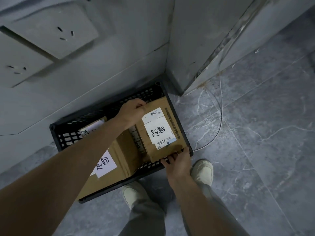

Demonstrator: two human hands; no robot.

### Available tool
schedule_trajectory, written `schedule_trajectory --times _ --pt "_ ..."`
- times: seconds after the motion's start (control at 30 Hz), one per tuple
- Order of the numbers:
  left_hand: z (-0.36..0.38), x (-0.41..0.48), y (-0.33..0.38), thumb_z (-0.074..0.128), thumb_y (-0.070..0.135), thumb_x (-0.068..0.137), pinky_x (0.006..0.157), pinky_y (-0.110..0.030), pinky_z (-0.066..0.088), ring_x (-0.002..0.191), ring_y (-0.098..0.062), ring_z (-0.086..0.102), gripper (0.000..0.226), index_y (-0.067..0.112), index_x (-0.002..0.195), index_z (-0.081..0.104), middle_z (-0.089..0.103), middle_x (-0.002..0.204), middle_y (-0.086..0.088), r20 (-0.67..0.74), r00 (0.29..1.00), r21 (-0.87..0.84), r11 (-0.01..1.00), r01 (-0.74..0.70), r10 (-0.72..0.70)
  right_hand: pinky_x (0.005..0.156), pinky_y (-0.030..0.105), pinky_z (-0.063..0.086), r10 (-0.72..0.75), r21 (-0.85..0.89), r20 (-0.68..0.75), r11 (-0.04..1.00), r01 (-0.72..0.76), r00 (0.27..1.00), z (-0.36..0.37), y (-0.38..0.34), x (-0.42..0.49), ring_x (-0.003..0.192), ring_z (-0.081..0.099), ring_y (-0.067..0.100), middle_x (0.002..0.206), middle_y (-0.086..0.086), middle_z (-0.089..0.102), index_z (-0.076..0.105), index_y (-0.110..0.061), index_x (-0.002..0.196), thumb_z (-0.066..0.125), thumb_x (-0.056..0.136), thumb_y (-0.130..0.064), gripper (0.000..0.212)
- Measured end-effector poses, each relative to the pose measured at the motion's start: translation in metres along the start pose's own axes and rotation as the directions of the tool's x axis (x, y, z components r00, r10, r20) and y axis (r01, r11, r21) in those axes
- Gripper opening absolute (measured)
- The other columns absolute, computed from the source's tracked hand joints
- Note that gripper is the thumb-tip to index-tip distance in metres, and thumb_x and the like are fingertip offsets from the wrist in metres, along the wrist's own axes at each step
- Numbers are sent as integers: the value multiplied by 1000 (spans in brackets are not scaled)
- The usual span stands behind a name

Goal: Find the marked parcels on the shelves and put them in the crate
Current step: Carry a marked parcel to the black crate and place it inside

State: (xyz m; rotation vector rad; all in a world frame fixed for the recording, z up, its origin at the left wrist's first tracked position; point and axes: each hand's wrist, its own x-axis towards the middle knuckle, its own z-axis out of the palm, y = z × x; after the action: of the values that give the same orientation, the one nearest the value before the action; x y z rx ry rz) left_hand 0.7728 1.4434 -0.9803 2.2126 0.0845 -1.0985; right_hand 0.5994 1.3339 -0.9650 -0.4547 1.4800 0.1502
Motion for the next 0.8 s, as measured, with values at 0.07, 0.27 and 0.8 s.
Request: schedule_trajectory --times 0.07,0.27,0.8 --pt "2 -3 0 55 30 98 99 -30 43 121 -18 55 40 21 137 57 61 131 2 3 1000 -9 1000 5 -5 115 54 34 3 -6 -6 1000 -4 1000 0 1 0 136 45 30 148 10 46 34 -23 153 24 109 -43 50" --pt "9 -14 17 49 17 100 101 -24 37 131 -23 49 50 17 149 43 50 147 -6 -12 1000 92 996 -22 23 108 44 39 -19 -183 -25 983 14 1000 6 -8 -1 123 51 25 138 6 54 49 -24 140 25 107 -43 45" --pt "-64 -144 88 49 23 99 122 -44 23 147 -24 29 58 22 155 32 34 160 -4 -198 925 315 915 -252 323 111 39 39 -358 -746 153 570 345 921 62 -57 -130 135 47 29 150 11 47 30 -15 153 30 106 -41 53"
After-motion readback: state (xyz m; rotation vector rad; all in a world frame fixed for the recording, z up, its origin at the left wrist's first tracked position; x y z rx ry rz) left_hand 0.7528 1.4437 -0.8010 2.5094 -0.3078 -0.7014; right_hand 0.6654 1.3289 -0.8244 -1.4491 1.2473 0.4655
